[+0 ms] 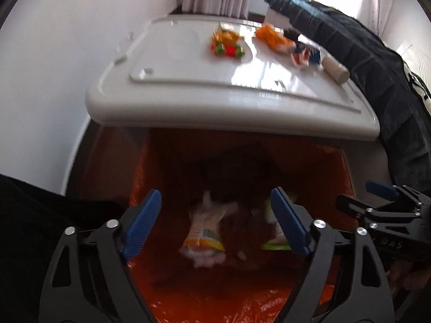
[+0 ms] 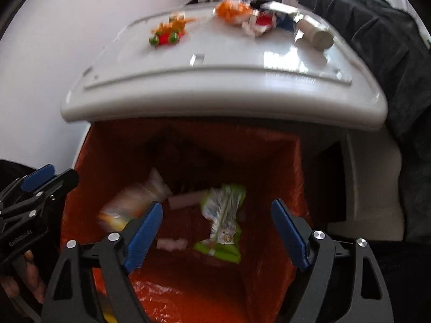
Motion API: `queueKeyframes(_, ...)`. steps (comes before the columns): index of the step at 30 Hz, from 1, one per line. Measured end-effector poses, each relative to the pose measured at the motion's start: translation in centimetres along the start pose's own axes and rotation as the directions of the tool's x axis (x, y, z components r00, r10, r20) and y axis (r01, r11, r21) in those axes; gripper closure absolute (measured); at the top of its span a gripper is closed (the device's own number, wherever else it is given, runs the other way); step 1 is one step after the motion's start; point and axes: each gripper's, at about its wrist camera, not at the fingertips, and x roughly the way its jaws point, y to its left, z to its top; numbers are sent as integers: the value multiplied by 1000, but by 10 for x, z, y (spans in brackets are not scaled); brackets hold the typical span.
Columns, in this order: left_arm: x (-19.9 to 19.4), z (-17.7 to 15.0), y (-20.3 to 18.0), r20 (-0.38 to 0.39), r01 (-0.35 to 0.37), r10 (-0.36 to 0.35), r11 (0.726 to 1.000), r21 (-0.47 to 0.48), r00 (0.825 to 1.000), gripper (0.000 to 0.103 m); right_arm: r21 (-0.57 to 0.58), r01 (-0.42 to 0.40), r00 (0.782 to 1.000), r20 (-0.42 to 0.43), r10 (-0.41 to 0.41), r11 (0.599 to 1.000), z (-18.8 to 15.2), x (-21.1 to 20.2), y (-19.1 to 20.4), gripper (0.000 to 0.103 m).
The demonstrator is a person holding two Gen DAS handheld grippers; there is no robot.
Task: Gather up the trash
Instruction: 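Lower the pouch and snack bag into the bin and open both tools, then grasp the red toy cart with the left tool while the right tool grasps the cream bottle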
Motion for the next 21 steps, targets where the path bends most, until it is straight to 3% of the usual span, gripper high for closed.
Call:
queueKeyframes(3,-10,8,3,58,48,-47,999,-17,997,19,16,-4,998,58,3,1000,7,-12,-5,21)
queueKeyframes(6,-18,27,6,126,51,-47,998,-25,991,18,32,-4,992,127,0,999,21,-24,-12,21)
queueKeyframes(12,-8,88,-6,222,-4,1,1000,13,975,13,25,23,970,243,-28,999,60,-46,-16,18)
queueKeyframes(15,21,119,-16,213,-41,34,999,29,976,13,14,36,959,281,-39,999,76,-49,-18,18)
queueKeyframes(21,95,168,-31,162,-43,38,999,31,986,13,12,54,943,329,-55,998,91,-47,-26,18)
